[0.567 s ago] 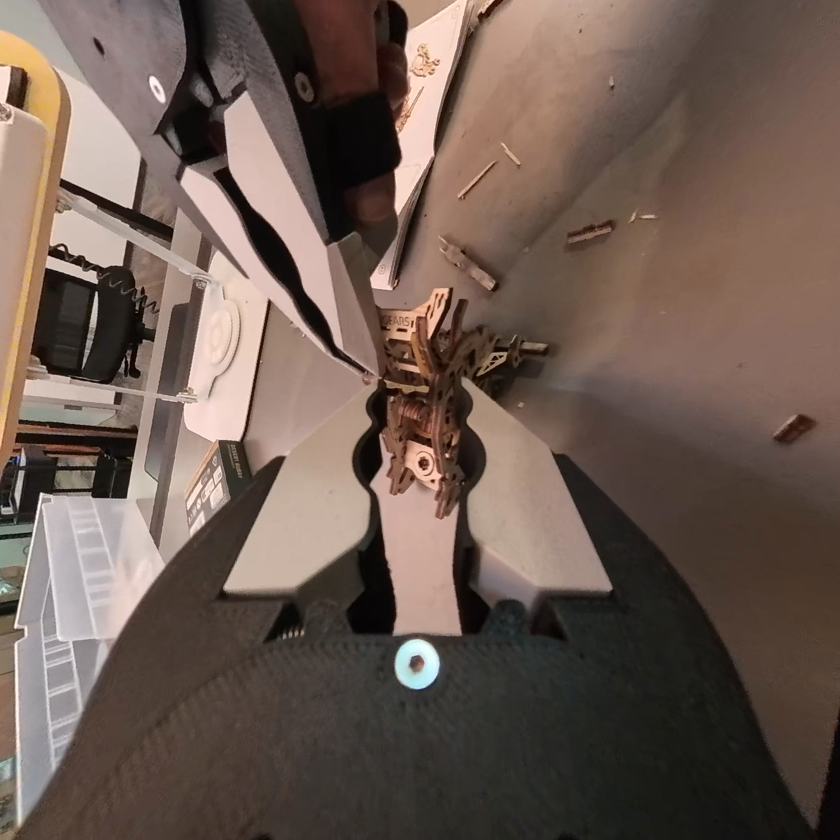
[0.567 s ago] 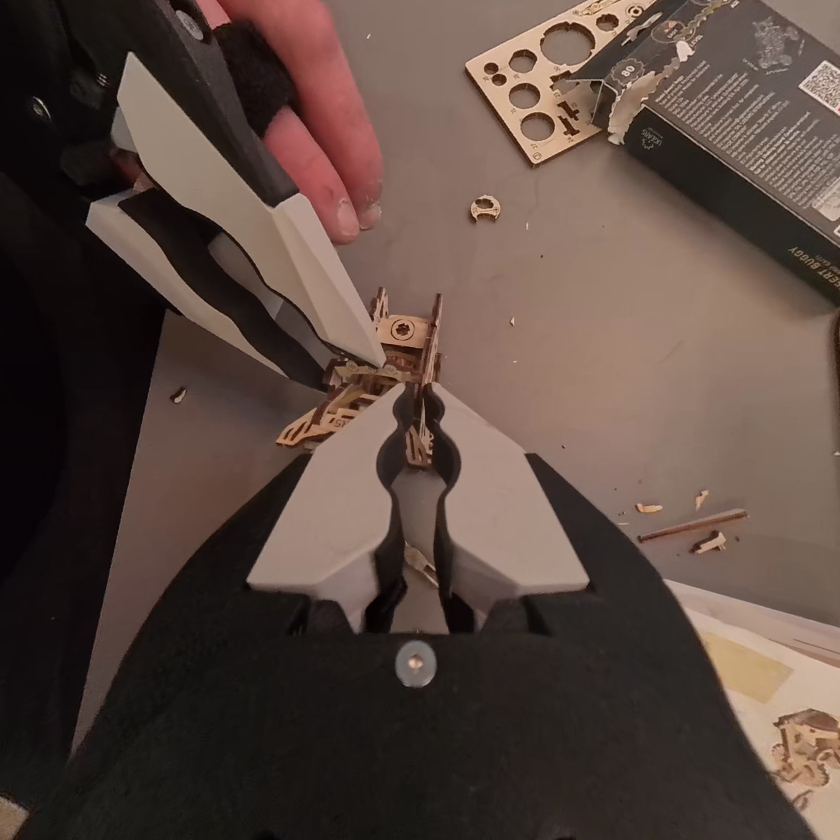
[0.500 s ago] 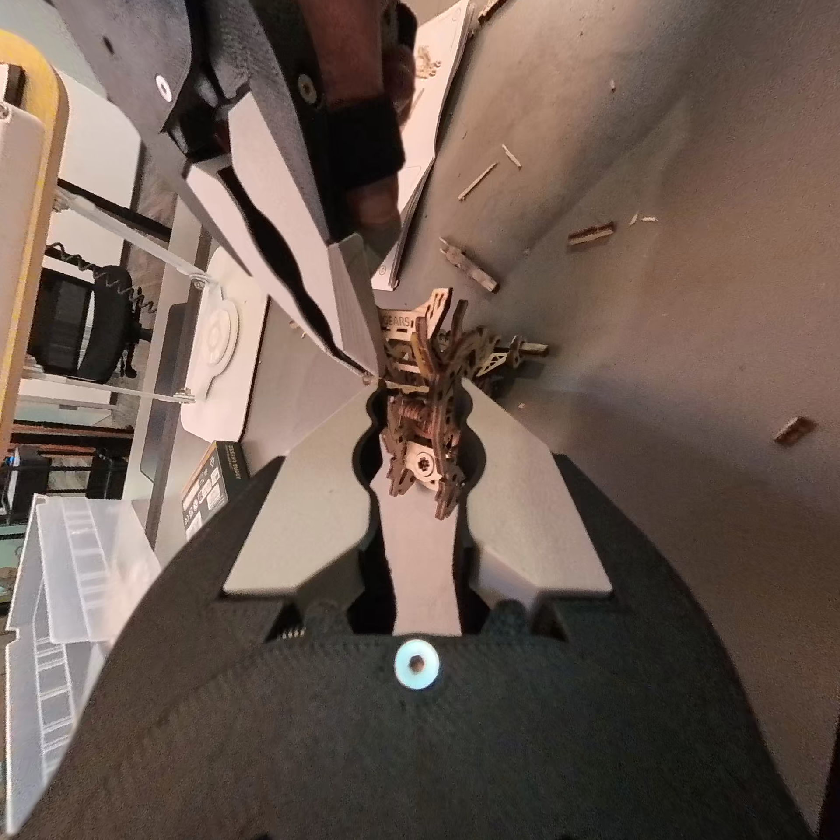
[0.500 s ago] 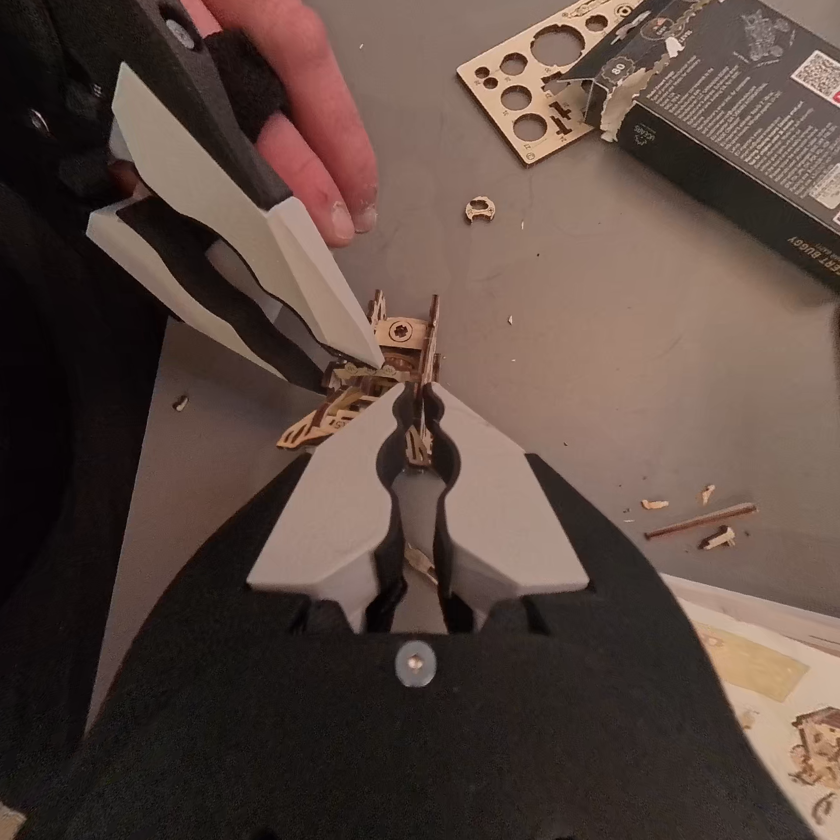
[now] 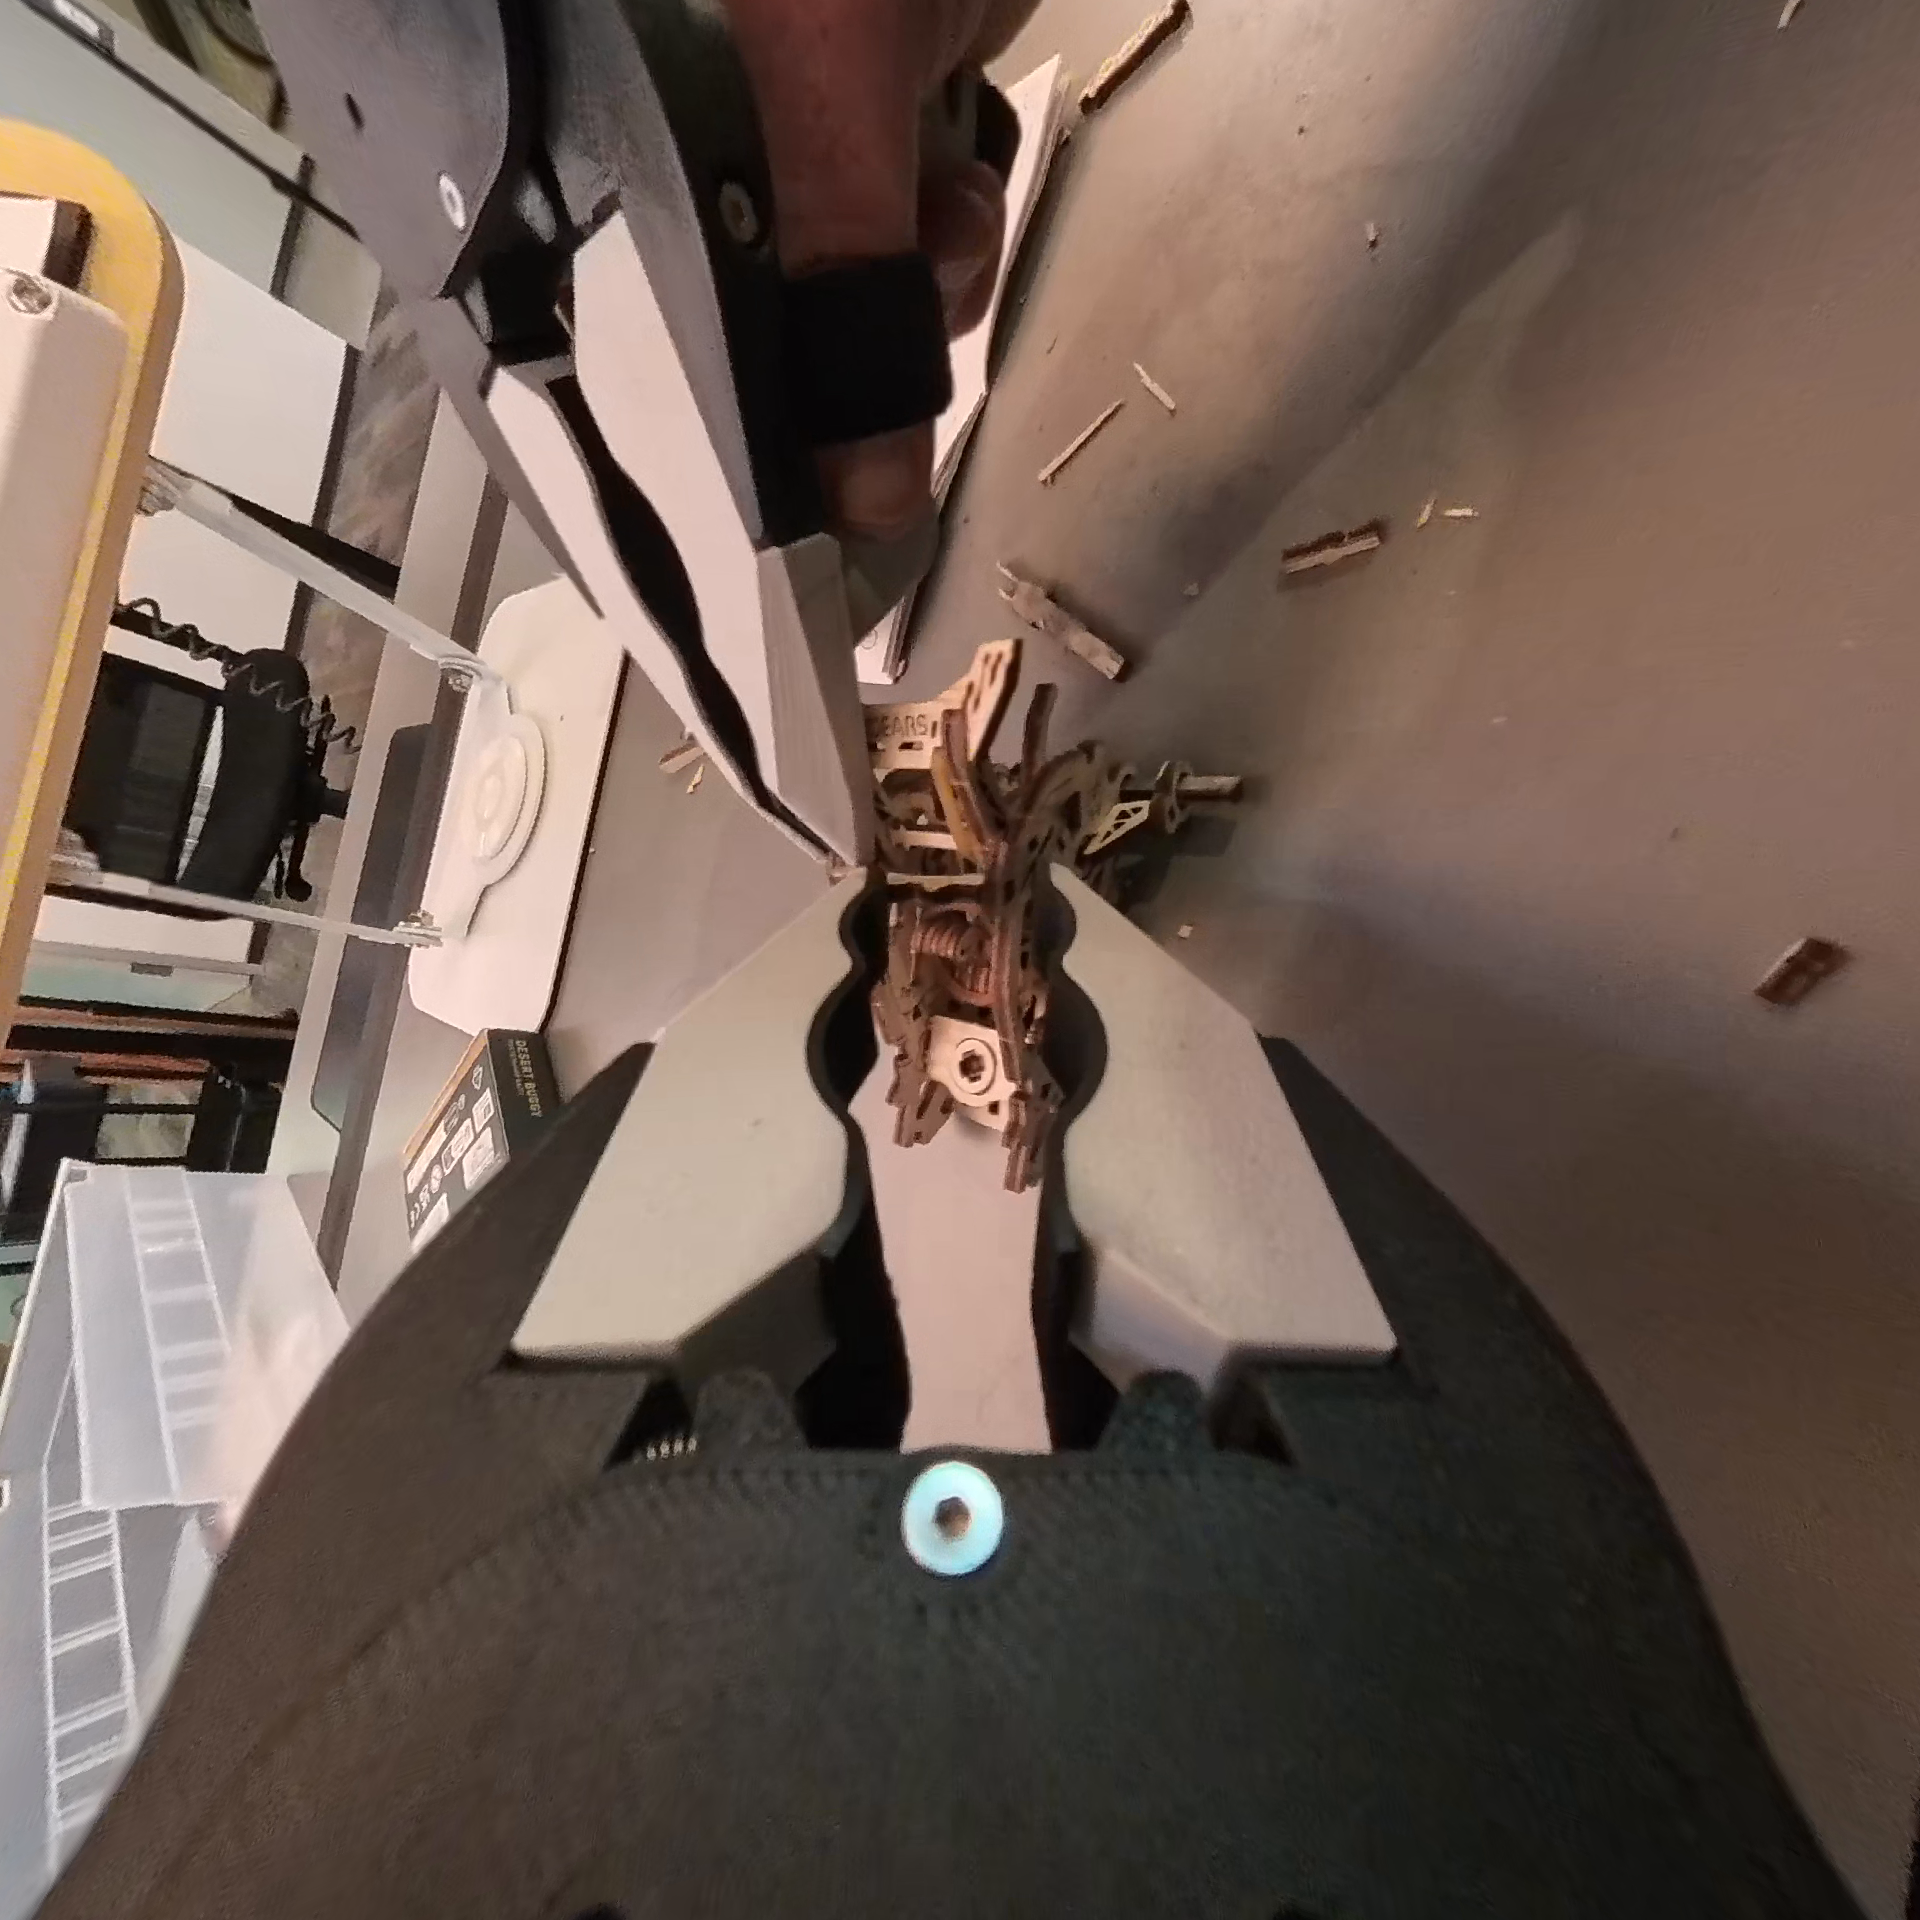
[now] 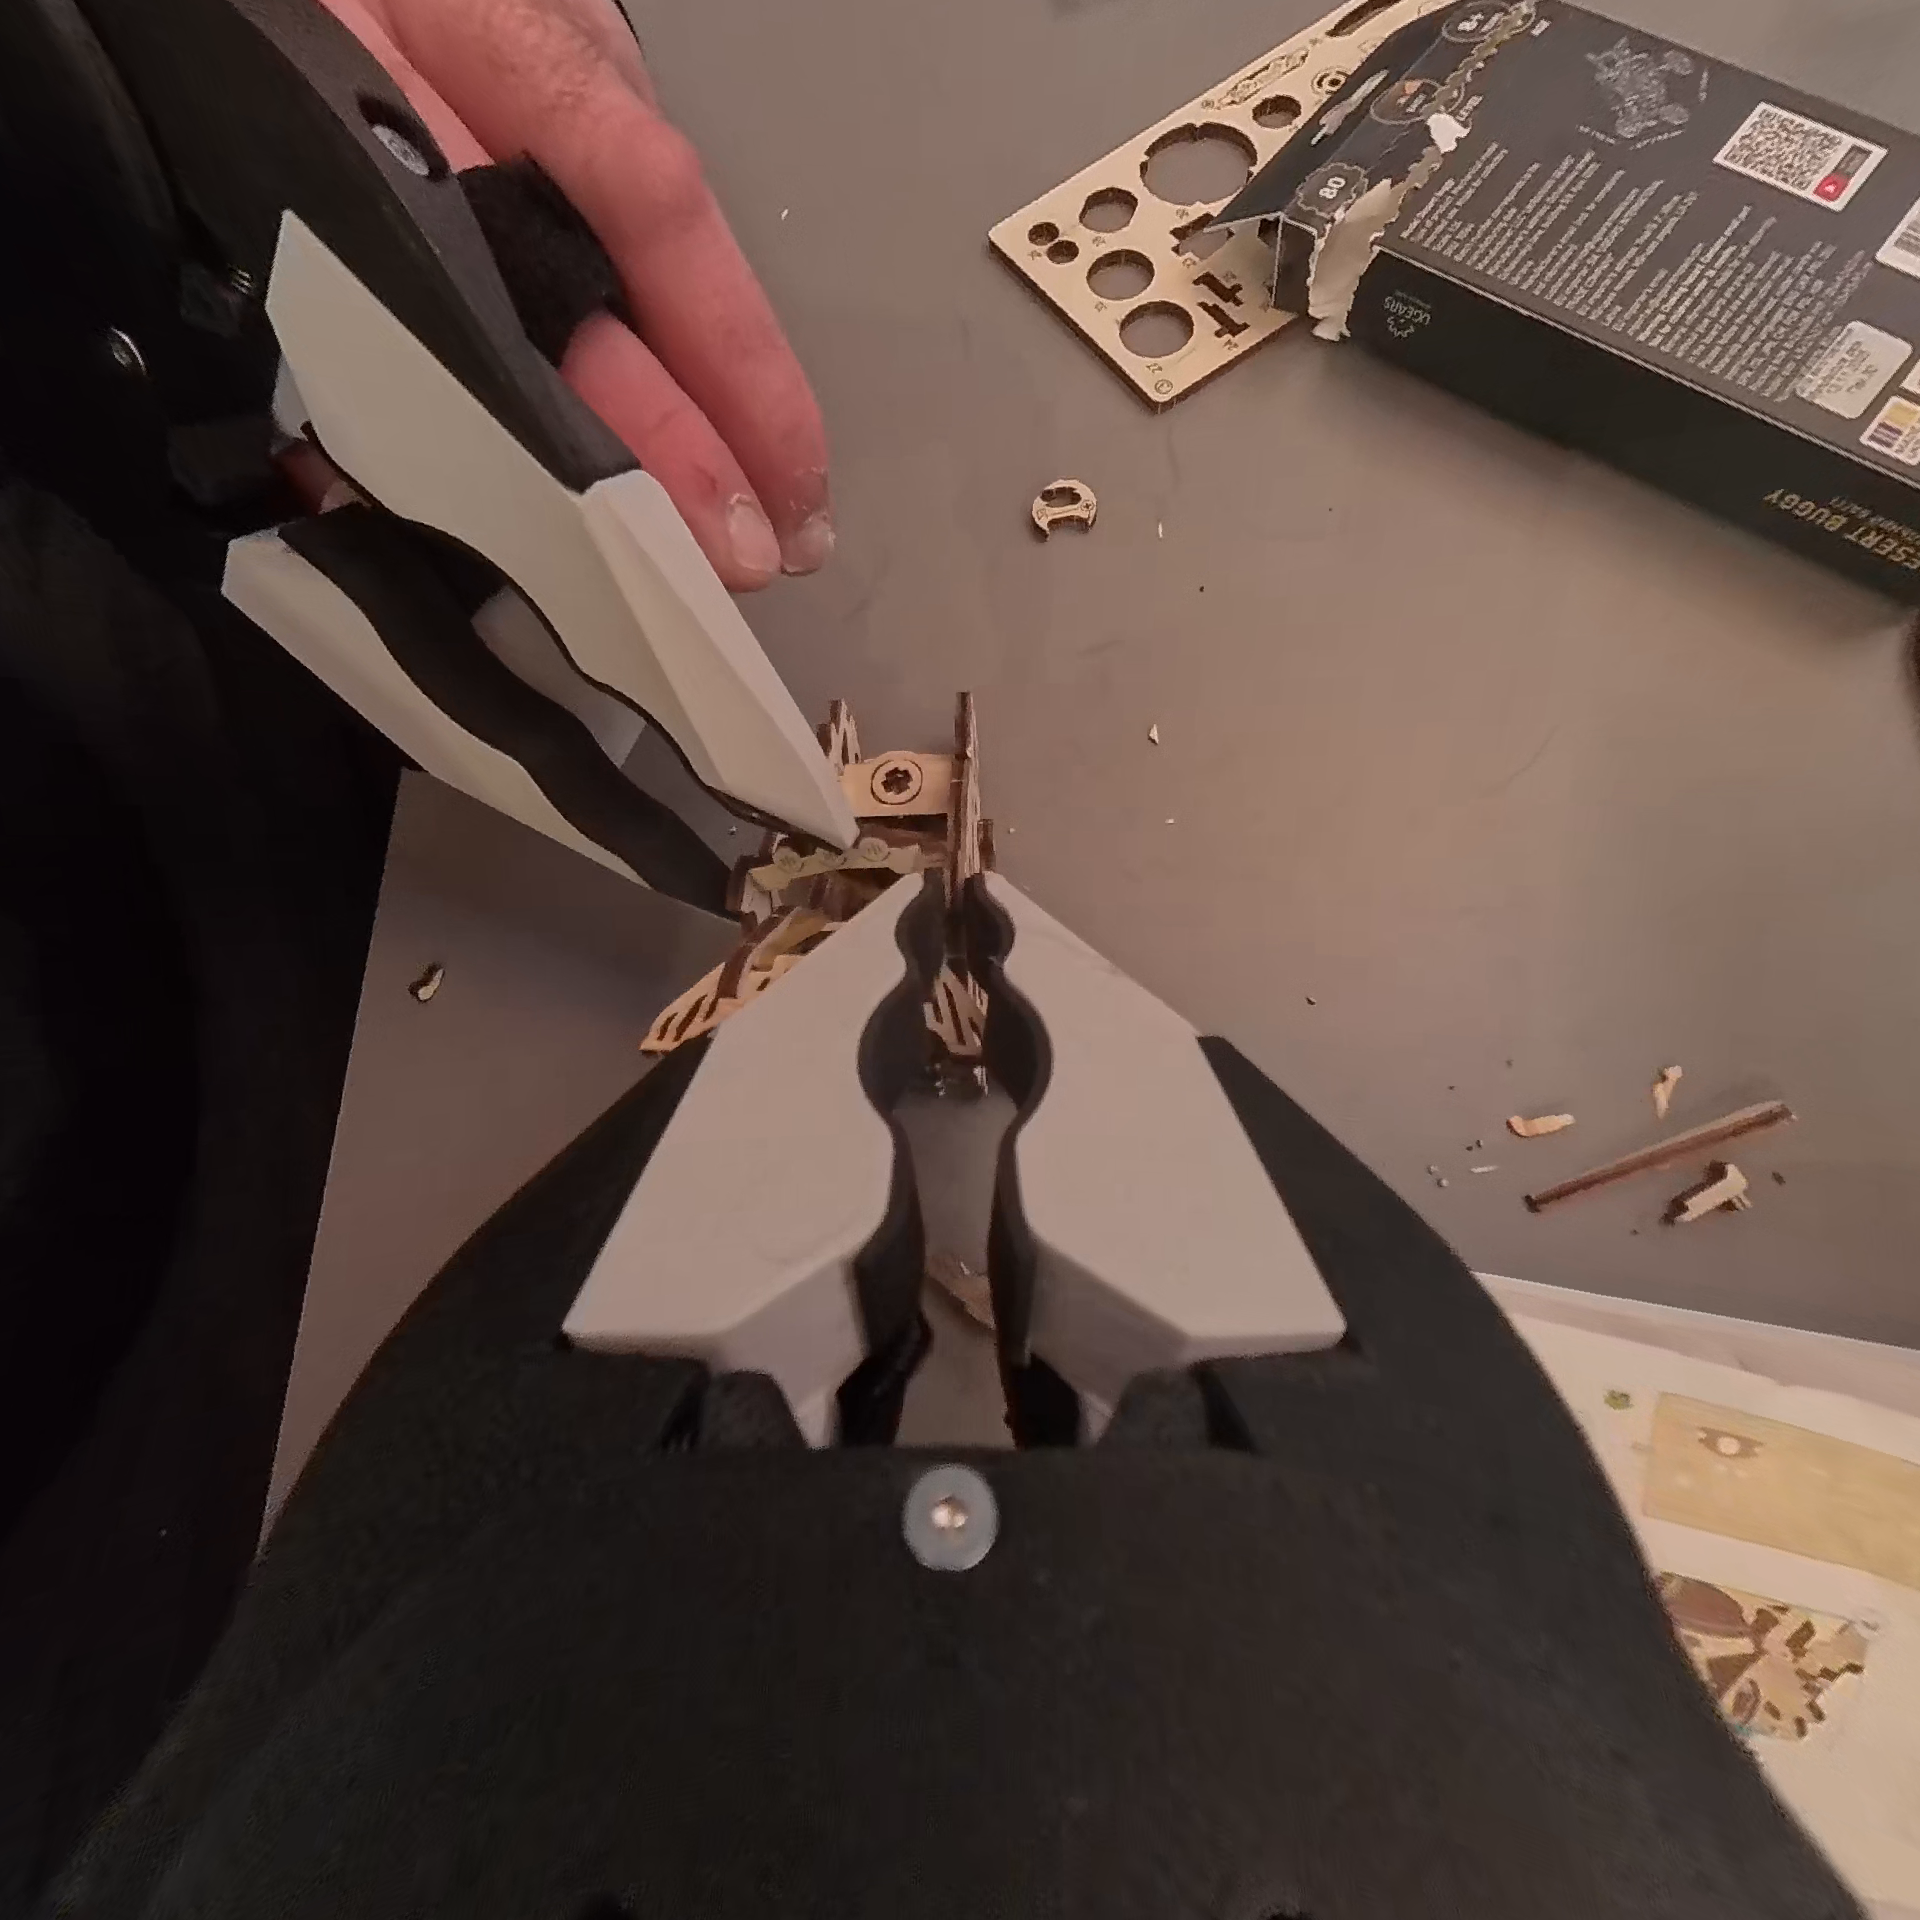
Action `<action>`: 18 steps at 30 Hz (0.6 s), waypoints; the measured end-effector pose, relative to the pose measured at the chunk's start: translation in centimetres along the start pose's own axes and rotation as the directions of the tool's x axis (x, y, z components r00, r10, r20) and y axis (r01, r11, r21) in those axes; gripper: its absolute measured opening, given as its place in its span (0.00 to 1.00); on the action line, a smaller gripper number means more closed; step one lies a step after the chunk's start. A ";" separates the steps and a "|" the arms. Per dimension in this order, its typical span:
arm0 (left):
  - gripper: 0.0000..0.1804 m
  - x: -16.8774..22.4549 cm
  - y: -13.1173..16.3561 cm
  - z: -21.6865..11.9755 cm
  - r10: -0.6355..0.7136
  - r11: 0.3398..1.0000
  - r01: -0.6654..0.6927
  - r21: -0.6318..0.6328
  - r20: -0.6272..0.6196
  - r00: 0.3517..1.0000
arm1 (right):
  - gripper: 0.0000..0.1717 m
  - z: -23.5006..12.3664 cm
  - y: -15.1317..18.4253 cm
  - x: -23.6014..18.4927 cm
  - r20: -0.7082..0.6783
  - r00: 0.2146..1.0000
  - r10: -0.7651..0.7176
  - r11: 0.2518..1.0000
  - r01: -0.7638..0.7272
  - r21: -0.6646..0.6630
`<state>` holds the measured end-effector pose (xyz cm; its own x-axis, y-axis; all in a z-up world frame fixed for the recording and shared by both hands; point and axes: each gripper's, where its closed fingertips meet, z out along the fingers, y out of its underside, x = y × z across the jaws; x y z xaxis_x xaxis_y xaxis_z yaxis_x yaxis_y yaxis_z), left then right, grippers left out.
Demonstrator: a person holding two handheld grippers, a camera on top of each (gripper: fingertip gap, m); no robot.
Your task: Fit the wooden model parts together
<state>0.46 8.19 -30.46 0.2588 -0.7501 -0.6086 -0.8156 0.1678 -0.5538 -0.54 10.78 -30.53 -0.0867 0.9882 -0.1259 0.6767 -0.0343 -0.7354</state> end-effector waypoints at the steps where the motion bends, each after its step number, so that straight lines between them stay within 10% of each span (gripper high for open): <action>1: 0.14 0.0 0.0 0.0 -0.008 1.000 0.008 0.005 -0.004 1.000 | 0.00 0.0 0.0 0.0 -0.003 1.000 0.000 1.000 0.000 0.003; 18: 0.14 0.1 -0.2 -0.2 -0.001 0.997 0.003 0.078 -0.018 1.000 | 0.01 0.0 -0.1 -0.1 0.007 1.000 0.029 0.998 -0.029 0.059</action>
<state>0.55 7.98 -30.34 0.2502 -0.7619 -0.5974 -0.7719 0.2155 -0.5981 -0.65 10.70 -30.46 -0.0720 0.9858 -0.1515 0.6350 -0.0718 -0.7692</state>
